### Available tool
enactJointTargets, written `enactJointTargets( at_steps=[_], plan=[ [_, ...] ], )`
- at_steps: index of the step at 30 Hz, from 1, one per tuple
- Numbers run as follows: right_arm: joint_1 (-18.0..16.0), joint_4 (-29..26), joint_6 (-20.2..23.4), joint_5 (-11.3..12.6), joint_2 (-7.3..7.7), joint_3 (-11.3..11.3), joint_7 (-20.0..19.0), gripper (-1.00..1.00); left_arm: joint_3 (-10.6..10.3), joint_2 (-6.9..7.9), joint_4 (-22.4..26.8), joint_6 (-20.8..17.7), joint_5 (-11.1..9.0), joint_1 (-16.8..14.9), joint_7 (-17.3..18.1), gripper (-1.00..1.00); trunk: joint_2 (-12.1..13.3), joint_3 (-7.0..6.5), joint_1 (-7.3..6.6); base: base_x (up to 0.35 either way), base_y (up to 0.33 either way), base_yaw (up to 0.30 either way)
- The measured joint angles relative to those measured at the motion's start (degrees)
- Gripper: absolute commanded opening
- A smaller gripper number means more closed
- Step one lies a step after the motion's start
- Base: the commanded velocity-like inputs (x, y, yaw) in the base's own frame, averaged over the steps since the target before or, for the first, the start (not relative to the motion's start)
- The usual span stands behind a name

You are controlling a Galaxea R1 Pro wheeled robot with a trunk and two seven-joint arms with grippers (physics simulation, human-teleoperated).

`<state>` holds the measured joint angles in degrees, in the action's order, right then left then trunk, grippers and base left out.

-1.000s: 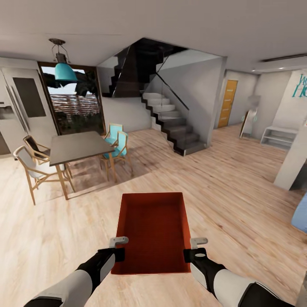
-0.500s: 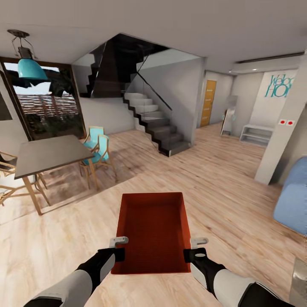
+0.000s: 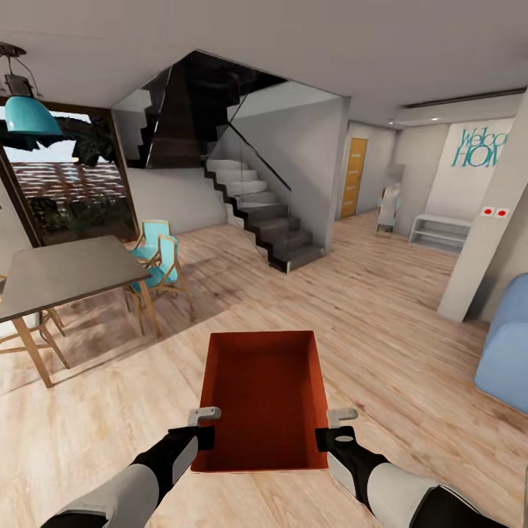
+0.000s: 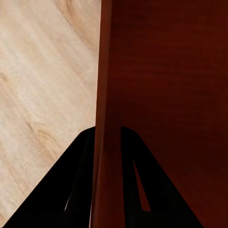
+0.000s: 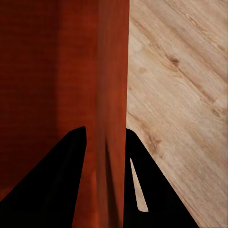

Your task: Move the two storage containers from the living room to the garage. In the garage, place one container on the floor and stack the other container on top of it (either order is fine).

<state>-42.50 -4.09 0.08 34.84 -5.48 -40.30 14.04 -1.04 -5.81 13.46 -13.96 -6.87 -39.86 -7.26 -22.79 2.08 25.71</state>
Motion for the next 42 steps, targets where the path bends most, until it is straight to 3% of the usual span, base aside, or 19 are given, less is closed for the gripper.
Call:
enactJointTargets(
  at_steps=[13,42],
  plan=[
    [0.01,-0.06,-0.01,0.09,0.07,-0.06,-0.03,-1.0,0.15,-0.07,0.01,0.0,0.21,-0.01,-0.01,-1.0,0.0,0.0,0.0,0.322,0.0,-0.025],
    [0.02,-0.01,0.0,0.02,0.01,-0.01,0.01,-1.0,-0.02,0.0,-0.04,0.02,-0.05,-0.01,0.02,-1.0,0.0,0.0,0.0,0.322,0.0,-0.234]
  ],
)
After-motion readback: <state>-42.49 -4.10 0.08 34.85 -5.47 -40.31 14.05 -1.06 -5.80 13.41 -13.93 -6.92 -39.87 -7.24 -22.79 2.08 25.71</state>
